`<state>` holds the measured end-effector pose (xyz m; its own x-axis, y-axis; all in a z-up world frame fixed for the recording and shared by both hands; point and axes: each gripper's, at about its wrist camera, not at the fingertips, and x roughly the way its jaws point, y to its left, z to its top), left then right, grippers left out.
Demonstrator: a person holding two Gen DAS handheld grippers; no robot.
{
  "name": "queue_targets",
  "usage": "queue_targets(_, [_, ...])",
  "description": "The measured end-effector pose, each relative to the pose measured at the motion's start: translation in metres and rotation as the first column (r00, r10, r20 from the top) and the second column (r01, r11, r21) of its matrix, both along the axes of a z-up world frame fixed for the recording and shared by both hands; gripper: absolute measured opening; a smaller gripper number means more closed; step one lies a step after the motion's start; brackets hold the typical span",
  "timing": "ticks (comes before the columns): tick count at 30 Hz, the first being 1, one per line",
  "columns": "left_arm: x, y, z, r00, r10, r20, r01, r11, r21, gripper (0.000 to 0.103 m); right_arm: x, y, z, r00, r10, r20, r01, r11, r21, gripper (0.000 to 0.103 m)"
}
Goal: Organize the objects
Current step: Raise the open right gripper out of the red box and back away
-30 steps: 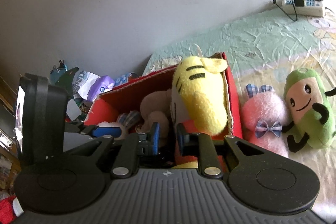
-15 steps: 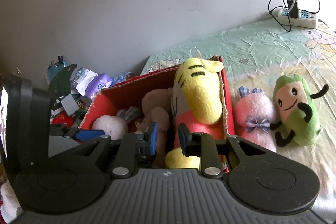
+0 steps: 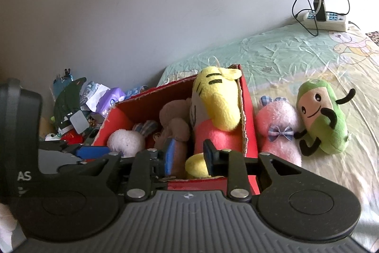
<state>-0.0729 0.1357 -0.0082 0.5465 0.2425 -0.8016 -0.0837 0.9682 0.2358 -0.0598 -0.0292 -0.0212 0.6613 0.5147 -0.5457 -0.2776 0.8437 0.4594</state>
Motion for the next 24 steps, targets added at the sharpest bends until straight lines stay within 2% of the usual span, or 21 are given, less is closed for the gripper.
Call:
queue_targets(4, [-0.005, -0.004, 0.005, 1.0, -0.002, 0.01, 0.001, 1.0, 0.011, 0.095, -0.004, -0.003, 0.001, 1.0, -0.016, -0.002, 0.016, 1.0, 0.006, 0.032])
queue_targets(8, [-0.009, -0.002, 0.008, 1.0, -0.001, 0.005, 0.001, 1.0, -0.018, 0.095, -0.009, -0.004, 0.003, 1.0, -0.028, 0.004, 0.028, 1.0, 0.004, 0.032])
queue_targets(16, [-0.018, -0.008, 0.006, 1.0, -0.009, 0.0, 0.009, 1.0, -0.029, 0.095, -0.016, -0.008, 0.004, 0.999, -0.042, 0.008, 0.042, 0.999, -0.005, 0.032])
queue_targets(24, [-0.022, -0.014, 0.002, 0.999, 0.038, -0.023, -0.039, 0.998, -0.041, 0.095, -0.012, -0.014, 0.003, 1.0, 0.001, 0.0, -0.001, 1.0, 0.008, 0.032])
